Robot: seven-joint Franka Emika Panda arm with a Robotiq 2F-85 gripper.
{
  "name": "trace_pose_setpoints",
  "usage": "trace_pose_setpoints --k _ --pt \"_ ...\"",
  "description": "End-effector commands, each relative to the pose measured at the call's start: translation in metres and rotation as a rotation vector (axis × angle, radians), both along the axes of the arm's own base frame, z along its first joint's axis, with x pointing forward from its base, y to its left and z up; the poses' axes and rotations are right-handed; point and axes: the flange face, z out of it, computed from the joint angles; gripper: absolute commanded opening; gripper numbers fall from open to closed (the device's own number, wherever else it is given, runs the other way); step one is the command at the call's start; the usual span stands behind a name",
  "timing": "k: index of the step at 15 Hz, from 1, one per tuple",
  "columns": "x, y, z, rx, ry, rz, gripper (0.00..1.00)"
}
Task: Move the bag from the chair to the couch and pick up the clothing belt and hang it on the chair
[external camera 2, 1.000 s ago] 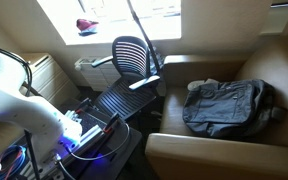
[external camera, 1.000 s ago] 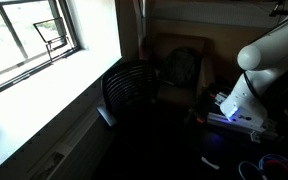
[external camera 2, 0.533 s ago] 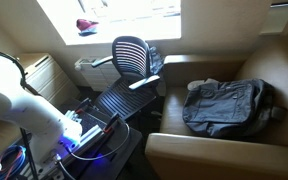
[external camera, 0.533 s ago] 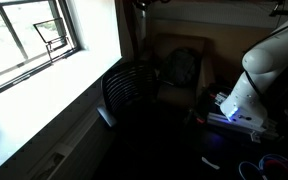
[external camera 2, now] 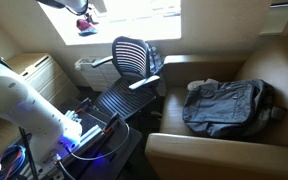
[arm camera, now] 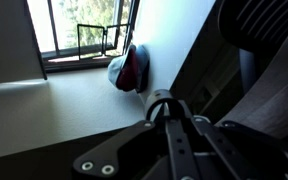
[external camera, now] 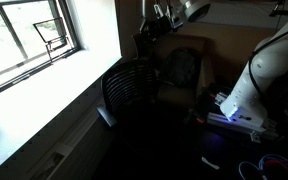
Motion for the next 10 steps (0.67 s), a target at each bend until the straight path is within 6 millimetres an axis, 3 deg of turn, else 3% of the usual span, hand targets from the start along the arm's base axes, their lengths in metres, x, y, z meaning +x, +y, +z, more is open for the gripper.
trace_pose_setpoints --k 1,3,4,7,10 --pt "-0.026 0.011 0.028 -0.013 -0.074 -0.009 0.0" --pt "-0.032 0.025 0.057 -0.007 -0.156 -0.079 0.0" --pt "-0.015 0.015 0.026 -0.007 -0.081 -0.04 0.01" --pt "-0.029 0.026 0.058 -0.003 -0.152 -0.066 0.01" --pt "-0.03 0.025 0.058 -0.004 -0.153 -0.066 0.01"
